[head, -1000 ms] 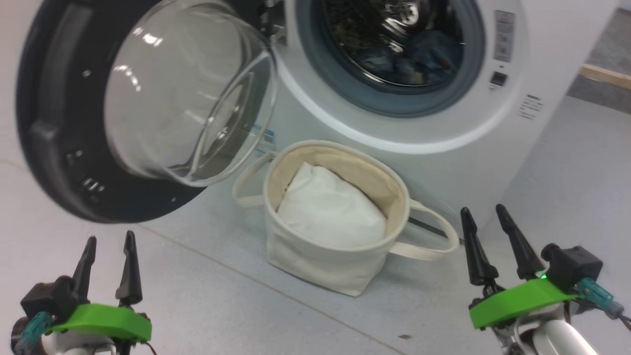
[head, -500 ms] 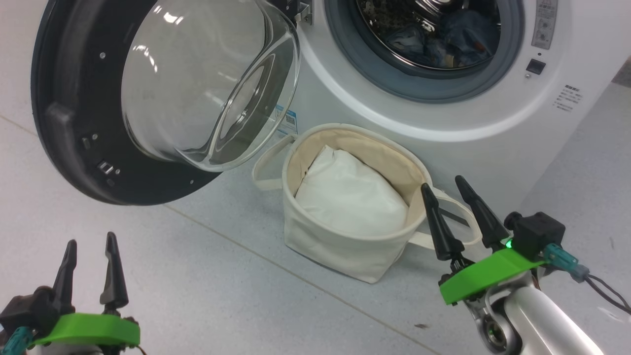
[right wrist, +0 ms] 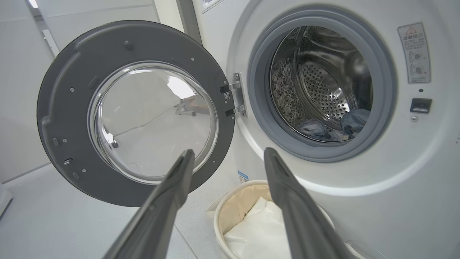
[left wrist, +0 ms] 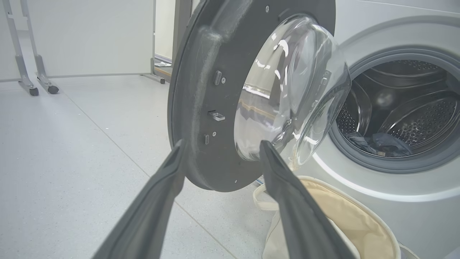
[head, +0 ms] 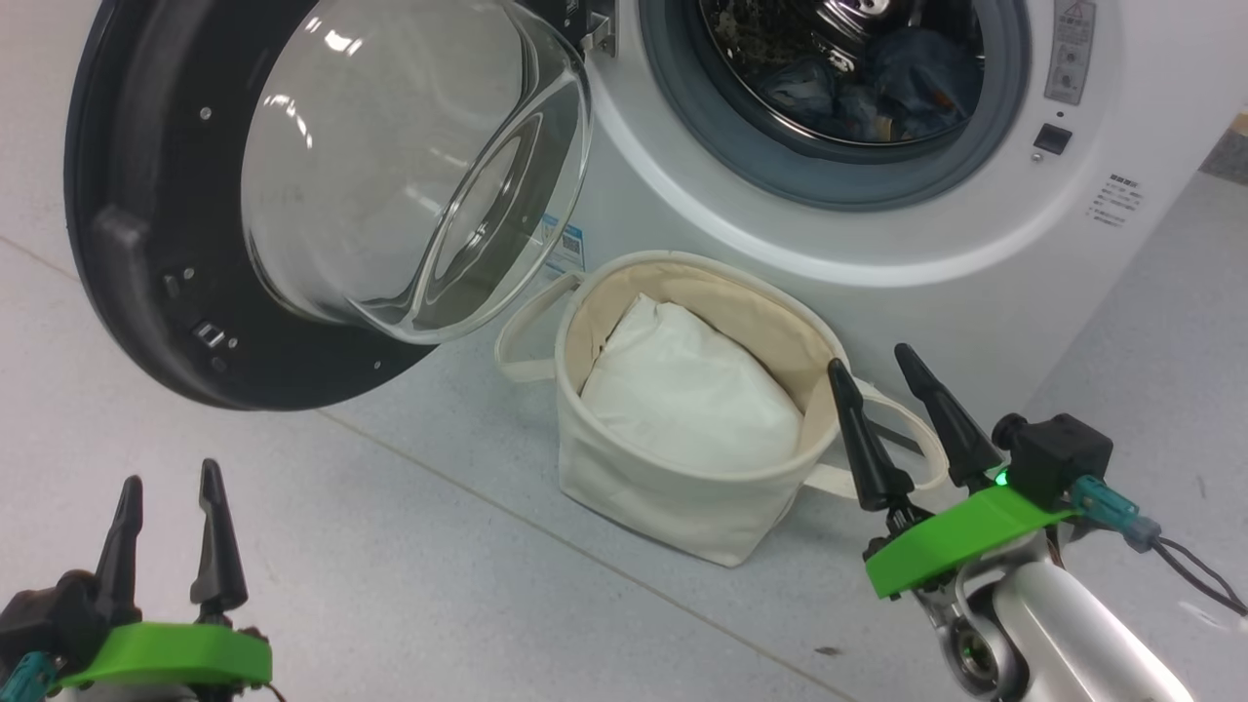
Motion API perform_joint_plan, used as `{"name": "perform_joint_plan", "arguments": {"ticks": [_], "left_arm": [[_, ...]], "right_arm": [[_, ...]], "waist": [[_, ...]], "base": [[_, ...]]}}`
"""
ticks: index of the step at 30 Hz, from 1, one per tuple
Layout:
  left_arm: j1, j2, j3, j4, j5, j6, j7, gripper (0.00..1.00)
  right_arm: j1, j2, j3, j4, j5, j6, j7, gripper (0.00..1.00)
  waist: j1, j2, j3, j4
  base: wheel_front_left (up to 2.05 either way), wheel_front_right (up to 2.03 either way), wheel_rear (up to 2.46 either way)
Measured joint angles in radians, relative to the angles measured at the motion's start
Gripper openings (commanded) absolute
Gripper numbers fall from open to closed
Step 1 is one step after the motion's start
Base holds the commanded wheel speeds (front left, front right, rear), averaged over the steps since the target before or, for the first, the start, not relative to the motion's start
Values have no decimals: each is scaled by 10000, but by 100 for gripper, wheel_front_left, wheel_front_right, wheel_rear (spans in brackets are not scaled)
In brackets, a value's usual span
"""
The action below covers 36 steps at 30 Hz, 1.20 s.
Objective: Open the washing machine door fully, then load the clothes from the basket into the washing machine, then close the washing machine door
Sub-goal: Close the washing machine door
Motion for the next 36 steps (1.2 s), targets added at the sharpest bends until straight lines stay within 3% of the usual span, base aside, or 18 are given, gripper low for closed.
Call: {"name": "perform_joint_plan", "arguments": {"ticks": [11, 12, 13, 14, 18, 22, 29, 32, 36], "left_arm": [[-6, 38, -142, -107, -119, 0, 0, 100], [-10, 71, -163, -188, -121, 0, 0, 91], [-12, 117, -198, -305, -123, 0, 0, 13], [-31, 155, -232, -458, -174, 0, 0, 0], [-406, 274, -263, -1204, -840, 0, 0, 0], [-1637, 917, -48, -1045, -2157, 2, 2, 0], [-3923, 1478, 1174, 1588, -4314, 40, 1522, 0], [-5102, 1795, 1814, 3620, -5432, 380, 2780, 0], [-5789, 2278, 2357, 4857, -5985, 585, 3252, 0]], "right_arm": [[43, 65, -125, -4, -4, 0, 2, 100], [73, 69, -159, -15, -4, 0, 0, 100], [123, 71, -196, -21, -6, 0, 0, 100], [188, 75, -240, -25, -6, 0, 0, 100], [430, 79, -393, -77, -10, 0, 2, 100], [649, 102, -531, -136, -25, 0, 2, 100], [1118, 194, -940, -299, -111, 0, 2, 100], [1512, 196, -1124, -318, -213, 0, 2, 100], [1652, 188, -1172, -412, -307, 0, 2, 100]], "waist": [[0, 0, -167, -53], [0, 0, -185, -61], [0, 0, -206, -70], [0, 0, -232, -80], [-1, 0, -367, -137], [-1, 0, -533, -255], [-1, 0, -781, -490], [-1, 0, -919, -657], [-2, 0, -951, -872]], "base": [[0, 0, 0], [0, 0, 0], [0, 0, 0], [0, 0, 0], [0, 0, 0], [0, 0, 0], [0, 0, 0], [0, 0, 0], [0, 0, 0]]}}
